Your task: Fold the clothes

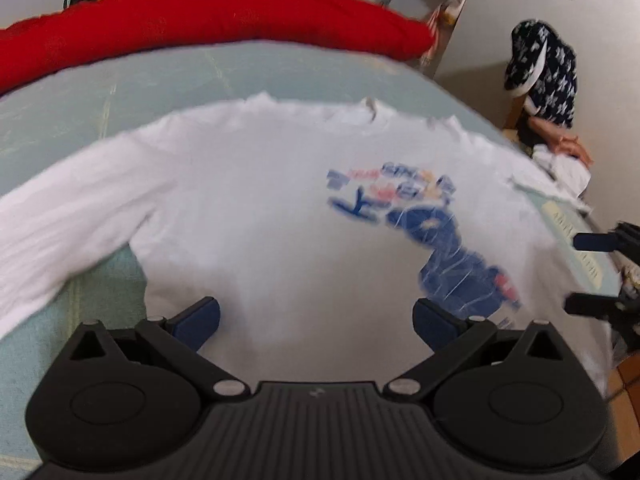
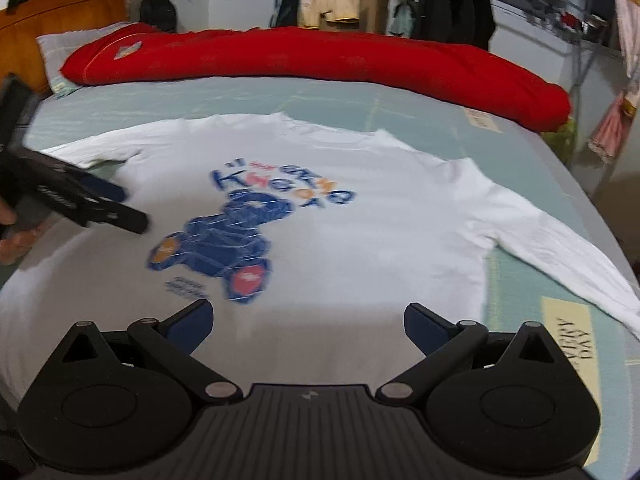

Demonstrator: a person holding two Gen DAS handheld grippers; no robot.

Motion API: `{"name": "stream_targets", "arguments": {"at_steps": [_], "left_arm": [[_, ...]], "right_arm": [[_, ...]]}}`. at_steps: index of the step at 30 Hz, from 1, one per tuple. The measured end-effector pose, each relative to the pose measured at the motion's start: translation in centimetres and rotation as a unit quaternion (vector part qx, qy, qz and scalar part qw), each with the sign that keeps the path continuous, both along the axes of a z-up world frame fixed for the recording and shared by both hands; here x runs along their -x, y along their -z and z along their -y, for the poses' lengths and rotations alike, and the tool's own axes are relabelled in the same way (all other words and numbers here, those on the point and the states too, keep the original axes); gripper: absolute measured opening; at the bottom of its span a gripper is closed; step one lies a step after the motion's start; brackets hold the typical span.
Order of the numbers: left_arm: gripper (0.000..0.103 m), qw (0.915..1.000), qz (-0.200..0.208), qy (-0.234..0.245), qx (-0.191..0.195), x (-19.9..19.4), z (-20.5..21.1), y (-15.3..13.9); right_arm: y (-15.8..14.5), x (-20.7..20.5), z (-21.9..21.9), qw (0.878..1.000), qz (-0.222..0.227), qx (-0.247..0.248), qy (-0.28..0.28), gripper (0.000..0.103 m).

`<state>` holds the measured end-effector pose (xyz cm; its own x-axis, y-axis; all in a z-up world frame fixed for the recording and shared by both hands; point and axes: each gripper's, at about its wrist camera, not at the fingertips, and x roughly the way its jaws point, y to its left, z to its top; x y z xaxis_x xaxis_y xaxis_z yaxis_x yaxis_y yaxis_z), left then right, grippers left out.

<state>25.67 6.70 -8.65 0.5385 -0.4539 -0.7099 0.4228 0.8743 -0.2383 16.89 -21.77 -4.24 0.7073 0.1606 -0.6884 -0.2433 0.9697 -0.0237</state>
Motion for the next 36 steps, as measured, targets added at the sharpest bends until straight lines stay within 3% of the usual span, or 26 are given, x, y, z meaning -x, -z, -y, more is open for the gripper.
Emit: {"name": "stream_targets", "arguments": {"at_steps": [6, 9, 13, 18, 23, 28, 32, 36], "left_arm": [[0.102, 0.9995, 0.001, -0.030, 0.008, -1.0, -0.6, 0.0], [0.102, 0.9985, 0.002, -0.041, 0.036, -1.3, -1.2, 0.0], [0.102, 0.9973, 0.016, -0.046, 0.055, -1.6, -1.5, -0.5], [0.102, 0.9965, 0.028, -0.041, 0.067, -1.5, -1.6, -0.8], [0.102, 0.9971, 0.019, -0.038, 0.064, -1.7, -1.3, 0.1], [0.102, 0.9978, 0.016, -0.033, 0.056, -1.5, -1.0, 0.4], [0.102, 0.9976, 0.026, -0.024, 0.060, -0.8, -1.1, 0.0], [0.102, 0.9980, 0.021, -0.024, 0.054, -0.4, -0.9, 0.2]], "right_arm": [[-3.0, -5.4, 3.6, 0.999, 0.043, -0.027, -0.010, 0.103], [-3.3, -10.1, 5.0, 0.998, 0.051, -0.037, -0.015, 0.103], [-1.1, -16.4, 6.8, 0.997, 0.033, -0.063, -0.003, 0.103], [2.7, -21.4, 8.7, 0.991, -0.017, -0.127, 0.022, 0.103], [5.1, -24.6, 9.0, 0.992, -0.012, -0.113, 0.050, 0.103], [3.8, -26.0, 9.3, 0.992, -0.001, -0.110, 0.056, 0.103], [1.3, -23.0, 11.3, 0.987, 0.014, -0.145, 0.067, 0.103], [2.4, -21.6, 13.0, 0.979, -0.030, -0.185, 0.077, 0.103]]}}
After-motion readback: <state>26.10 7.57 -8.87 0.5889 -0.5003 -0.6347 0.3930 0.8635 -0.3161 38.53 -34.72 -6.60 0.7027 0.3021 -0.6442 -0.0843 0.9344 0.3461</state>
